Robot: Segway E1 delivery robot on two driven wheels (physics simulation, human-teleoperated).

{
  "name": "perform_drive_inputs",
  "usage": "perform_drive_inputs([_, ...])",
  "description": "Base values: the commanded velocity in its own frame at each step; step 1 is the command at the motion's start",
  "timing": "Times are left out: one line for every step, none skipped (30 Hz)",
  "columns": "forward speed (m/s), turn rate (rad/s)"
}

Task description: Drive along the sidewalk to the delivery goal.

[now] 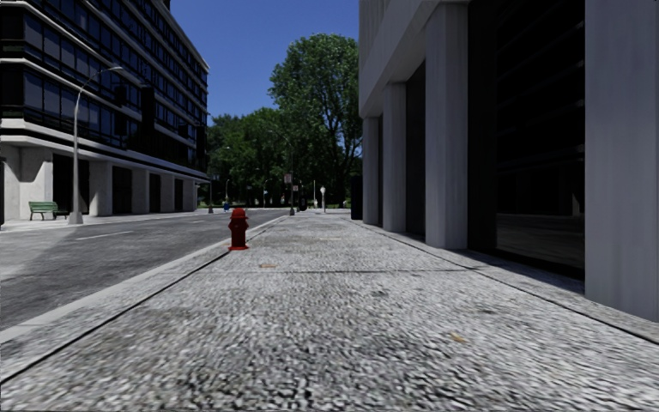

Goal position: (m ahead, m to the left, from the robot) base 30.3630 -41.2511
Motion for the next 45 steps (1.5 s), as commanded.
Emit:
perform_drive_inputs([2.0, 0.0])
perform_drive_inputs([2.0, 0.0])
perform_drive_inputs([2.0, 0.0])
perform_drive_inputs([2.0, 0.0])
perform_drive_inputs([2.0, 0.0])
perform_drive_inputs([2.0, 0.0])
perform_drive_inputs([2.0, 0.0])
perform_drive_inputs([2.0, 0.0])
perform_drive_inputs([2.0, 0.0])
perform_drive_inputs([2.0, 0.0])
perform_drive_inputs([2.0, 0.0])
perform_drive_inputs([2.0, 0.0])
perform_drive_inputs([2.0, 0.0])
perform_drive_inputs([2.0, 0.0])
perform_drive_inputs([2.0, 0.0])
perform_drive_inputs([2.0, 0.0])
perform_drive_inputs([2.0, 0.0])
perform_drive_inputs([2.0, 0.0])
perform_drive_inputs([2.0, 0.0])
perform_drive_inputs([2.0, 0.0])
perform_drive_inputs([2.0, 0.0])
perform_drive_inputs([2.0, 0.0])
perform_drive_inputs([2.0, 0.0])
perform_drive_inputs([2.0, 0.0])
perform_drive_inputs([2.0, 0.0])
perform_drive_inputs([2.0, 0.0])
perform_drive_inputs([2.0, 0.0])
perform_drive_inputs([2.0, 0.0])
perform_drive_inputs([2.0, 0.0])
perform_drive_inputs([2.0, 0.0])
perform_drive_inputs([2.0, 0.0])
perform_drive_inputs([2.0, 0.0])
perform_drive_inputs([2.0, 0.0])
perform_drive_inputs([2.0, 0.0])
perform_drive_inputs([2.0, 0.0])
perform_drive_inputs([2.0, 0.0])
perform_drive_inputs([2.0, 0.0])
perform_drive_inputs([2.0, 0.0])
perform_drive_inputs([2.0, 0.0])
perform_drive_inputs([2.0, 0.0])
perform_drive_inputs([2.0, 0.0])
perform_drive_inputs([2.0, 0.0])
perform_drive_inputs([2.0, 0.0])
perform_drive_inputs([2.0, 0.0])
perform_drive_inputs([2.0, 0.0])
